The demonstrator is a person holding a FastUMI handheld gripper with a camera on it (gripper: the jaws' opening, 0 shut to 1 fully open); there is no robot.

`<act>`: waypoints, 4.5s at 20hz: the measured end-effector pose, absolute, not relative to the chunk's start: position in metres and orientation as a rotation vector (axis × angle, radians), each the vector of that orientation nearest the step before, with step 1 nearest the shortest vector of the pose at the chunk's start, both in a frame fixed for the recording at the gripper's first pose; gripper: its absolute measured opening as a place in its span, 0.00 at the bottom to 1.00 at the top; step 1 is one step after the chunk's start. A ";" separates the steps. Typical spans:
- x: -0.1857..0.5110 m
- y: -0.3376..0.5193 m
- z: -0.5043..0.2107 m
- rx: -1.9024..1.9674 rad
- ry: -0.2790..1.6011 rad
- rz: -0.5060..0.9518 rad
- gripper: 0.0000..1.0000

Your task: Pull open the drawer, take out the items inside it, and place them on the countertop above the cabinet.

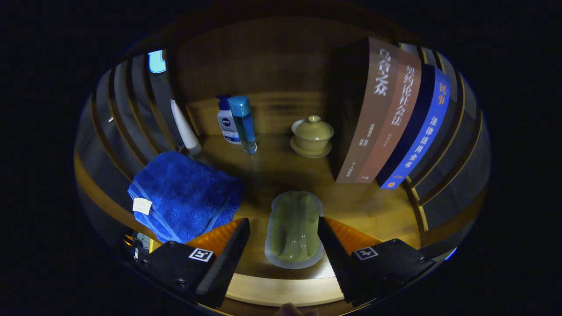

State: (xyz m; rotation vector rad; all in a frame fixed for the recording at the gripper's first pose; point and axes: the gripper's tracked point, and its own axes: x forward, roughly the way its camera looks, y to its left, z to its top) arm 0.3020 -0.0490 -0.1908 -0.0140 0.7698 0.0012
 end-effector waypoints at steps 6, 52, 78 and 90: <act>0.264 -0.047 -0.128 -0.030 0.458 -0.009 0.99; 0.051 -0.028 -0.272 0.004 0.165 -0.029 0.98; 0.175 -0.028 -0.285 -0.036 0.212 -0.039 0.99; 0.177 -0.025 -0.283 -0.112 0.217 -0.040 1.00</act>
